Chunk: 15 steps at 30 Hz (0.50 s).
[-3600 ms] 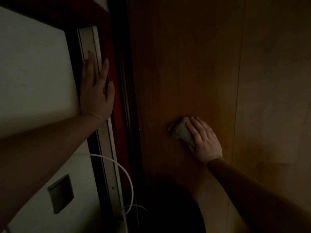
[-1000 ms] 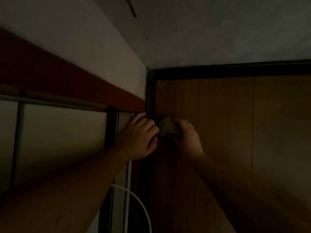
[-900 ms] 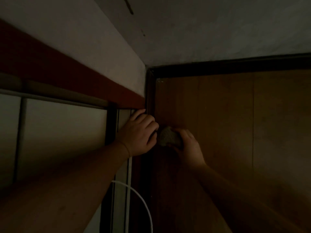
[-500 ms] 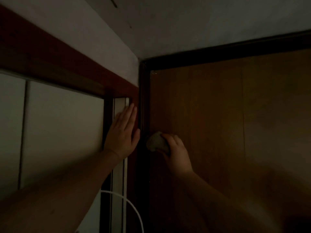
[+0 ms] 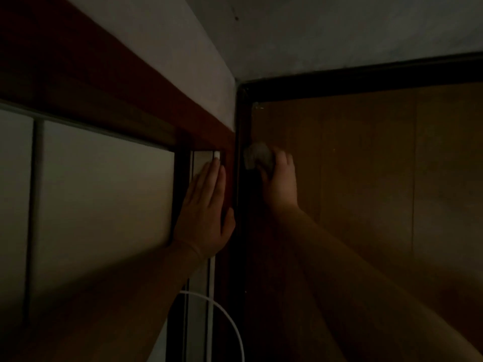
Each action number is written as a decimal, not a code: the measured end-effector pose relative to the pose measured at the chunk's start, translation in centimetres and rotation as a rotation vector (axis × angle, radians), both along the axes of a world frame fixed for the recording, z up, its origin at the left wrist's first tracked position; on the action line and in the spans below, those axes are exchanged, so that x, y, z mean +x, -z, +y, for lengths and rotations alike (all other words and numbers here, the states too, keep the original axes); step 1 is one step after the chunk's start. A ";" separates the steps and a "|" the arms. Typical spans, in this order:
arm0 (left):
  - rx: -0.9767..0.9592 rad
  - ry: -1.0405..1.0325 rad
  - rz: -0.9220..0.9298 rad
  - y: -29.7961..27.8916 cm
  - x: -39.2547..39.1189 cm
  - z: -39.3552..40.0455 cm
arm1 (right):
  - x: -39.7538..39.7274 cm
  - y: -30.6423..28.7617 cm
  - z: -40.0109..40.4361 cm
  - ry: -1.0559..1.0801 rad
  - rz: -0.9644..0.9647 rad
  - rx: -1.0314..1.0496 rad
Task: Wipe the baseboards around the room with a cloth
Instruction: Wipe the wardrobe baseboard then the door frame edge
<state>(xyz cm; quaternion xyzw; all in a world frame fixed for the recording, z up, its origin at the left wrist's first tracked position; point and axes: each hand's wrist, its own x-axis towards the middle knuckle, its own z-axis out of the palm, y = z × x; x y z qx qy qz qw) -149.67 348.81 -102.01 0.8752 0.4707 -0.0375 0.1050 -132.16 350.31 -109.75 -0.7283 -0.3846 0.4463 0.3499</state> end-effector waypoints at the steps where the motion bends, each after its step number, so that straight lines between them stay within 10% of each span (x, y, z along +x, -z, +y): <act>1: 0.002 0.004 -0.009 0.0 0.0 0.0 | 0.3 0.1 1.6 0.012 -0.015 -0.005; 15: -0.001 -0.013 -0.066 0.3 -0.1 -0.2 | 3.2 -1.3 8.2 0.283 -0.136 -0.012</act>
